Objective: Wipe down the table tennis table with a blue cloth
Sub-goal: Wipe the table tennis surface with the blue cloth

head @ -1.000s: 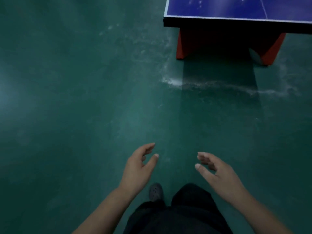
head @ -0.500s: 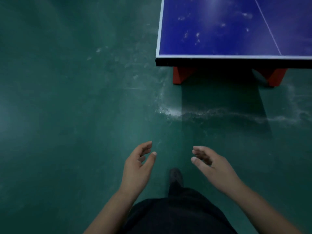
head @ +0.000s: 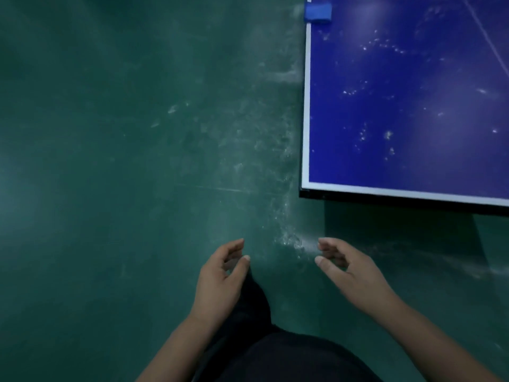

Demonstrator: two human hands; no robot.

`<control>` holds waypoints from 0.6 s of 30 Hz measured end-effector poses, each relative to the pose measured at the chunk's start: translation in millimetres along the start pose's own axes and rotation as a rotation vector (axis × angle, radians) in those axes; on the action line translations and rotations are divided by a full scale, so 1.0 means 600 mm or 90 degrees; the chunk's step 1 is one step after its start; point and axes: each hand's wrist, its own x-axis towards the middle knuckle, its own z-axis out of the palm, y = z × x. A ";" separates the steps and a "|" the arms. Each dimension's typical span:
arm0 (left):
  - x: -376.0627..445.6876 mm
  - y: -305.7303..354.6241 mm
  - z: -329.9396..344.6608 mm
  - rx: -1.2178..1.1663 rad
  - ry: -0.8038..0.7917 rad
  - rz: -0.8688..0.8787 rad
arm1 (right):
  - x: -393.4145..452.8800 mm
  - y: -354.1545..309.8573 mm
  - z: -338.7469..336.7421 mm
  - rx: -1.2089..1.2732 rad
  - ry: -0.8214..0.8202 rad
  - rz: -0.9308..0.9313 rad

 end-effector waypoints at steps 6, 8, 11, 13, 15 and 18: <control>0.305 0.101 -0.076 0.043 -0.045 0.036 | 0.213 -0.151 0.018 0.000 0.028 0.035; 0.394 0.139 -0.087 0.046 -0.062 0.047 | 0.282 -0.197 0.005 0.020 0.048 0.035; 0.518 0.192 -0.086 0.045 -0.090 0.057 | 0.393 -0.256 -0.024 0.071 0.106 0.029; 0.594 0.217 -0.078 0.044 -0.099 0.067 | 0.468 -0.284 -0.041 0.114 0.136 0.027; 0.674 0.238 -0.067 0.045 -0.109 0.074 | 0.547 -0.306 -0.053 0.156 0.158 0.023; 0.799 0.280 -0.045 0.053 -0.115 0.074 | 0.675 -0.337 -0.076 0.200 0.169 0.018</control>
